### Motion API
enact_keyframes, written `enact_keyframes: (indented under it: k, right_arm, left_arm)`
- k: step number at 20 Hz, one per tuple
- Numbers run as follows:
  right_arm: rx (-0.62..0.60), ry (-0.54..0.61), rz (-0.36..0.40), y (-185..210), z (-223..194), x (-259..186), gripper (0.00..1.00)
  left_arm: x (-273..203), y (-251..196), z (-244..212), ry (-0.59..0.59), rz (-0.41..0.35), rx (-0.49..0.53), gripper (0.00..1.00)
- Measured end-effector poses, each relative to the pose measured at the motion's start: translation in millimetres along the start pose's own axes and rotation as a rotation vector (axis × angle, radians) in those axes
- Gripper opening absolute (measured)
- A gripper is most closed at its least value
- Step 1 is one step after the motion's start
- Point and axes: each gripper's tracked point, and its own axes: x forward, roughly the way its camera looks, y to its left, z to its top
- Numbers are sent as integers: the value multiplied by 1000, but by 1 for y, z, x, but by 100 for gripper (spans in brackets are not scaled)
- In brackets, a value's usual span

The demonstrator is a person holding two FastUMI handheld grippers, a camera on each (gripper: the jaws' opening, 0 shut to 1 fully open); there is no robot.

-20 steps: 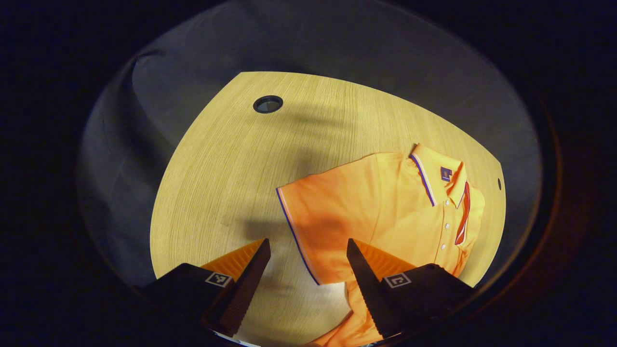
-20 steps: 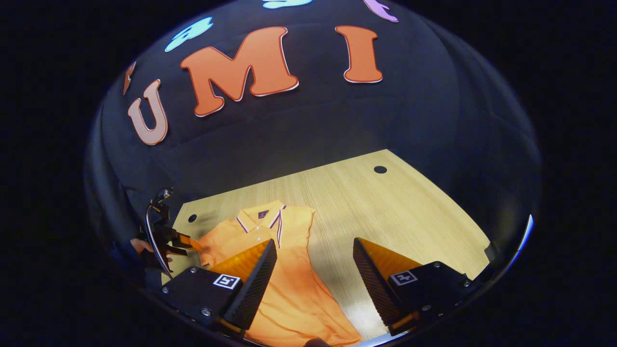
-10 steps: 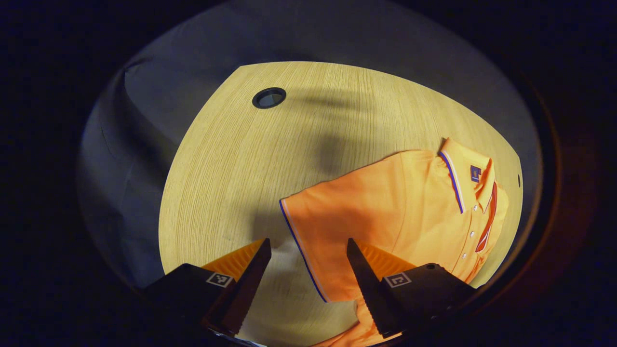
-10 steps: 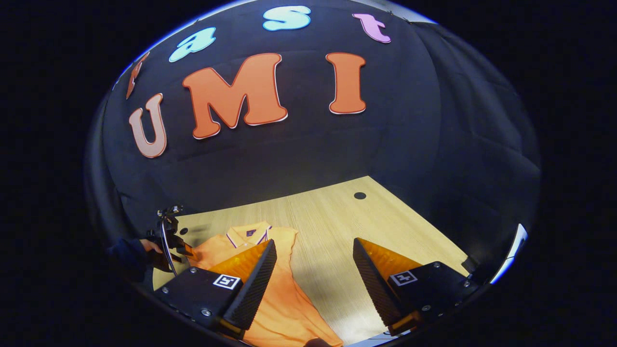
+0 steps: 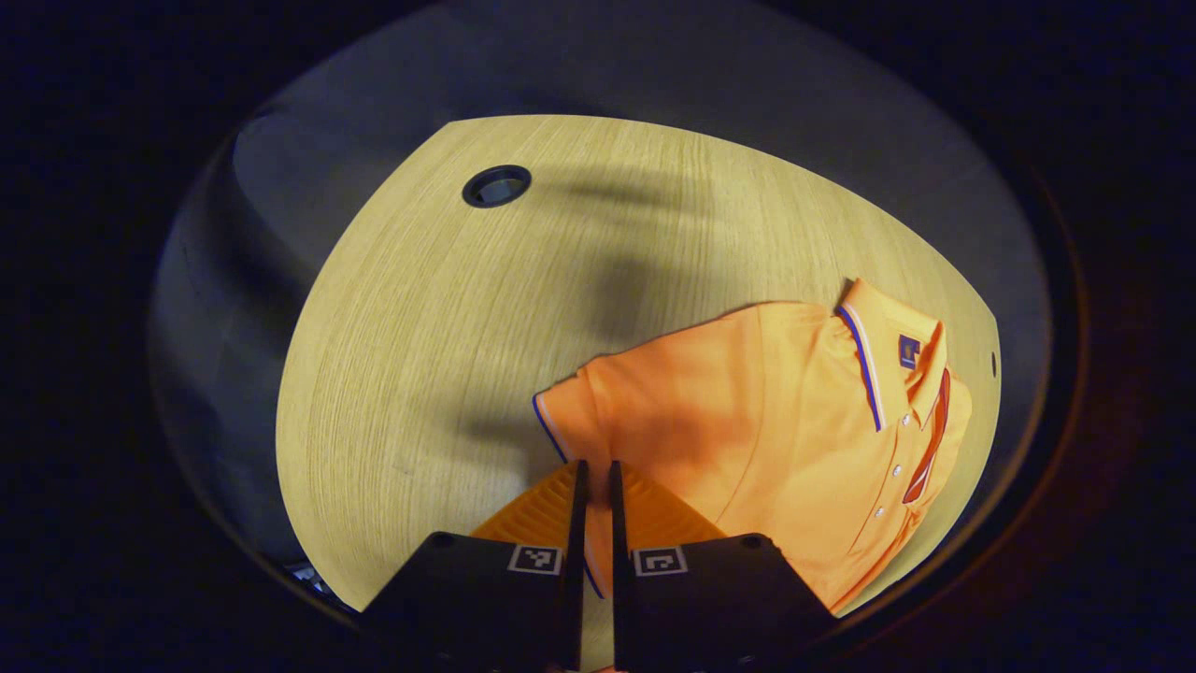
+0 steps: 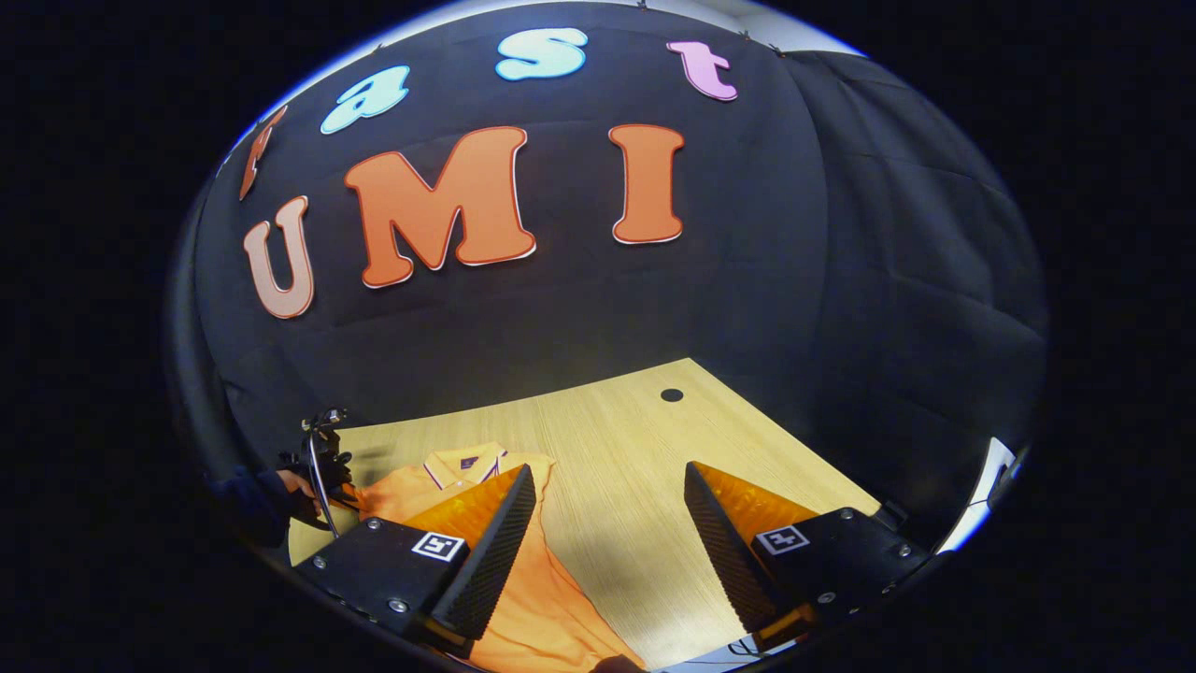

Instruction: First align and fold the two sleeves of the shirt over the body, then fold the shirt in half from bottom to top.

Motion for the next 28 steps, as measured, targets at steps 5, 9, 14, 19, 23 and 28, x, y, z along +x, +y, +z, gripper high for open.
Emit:
enact_keyframes:
  k: [5,9,14,19,23,28]
  right_arm:
    - [27,14,-27,-15,-10,-2,98]
    - [45,29,-33,-15,-15,-3,98]
    - [27,28,-47,-14,-17,-9,98]
    - [55,46,-64,-16,-27,-17,98]
    - [57,44,-68,-14,-29,-21,98]
    - [29,20,-21,-2,-27,-18,98]
  left_arm:
    - [-31,-37,31,-142,-106,123,13]
    - [-46,-74,40,-181,-151,216,13]
    - [-47,-117,41,-181,-190,294,13]
    - [-54,-175,25,-153,-371,270,23]
    - [-64,-180,14,-157,-430,277,76]
    - [-111,-159,9,-303,-370,359,96]
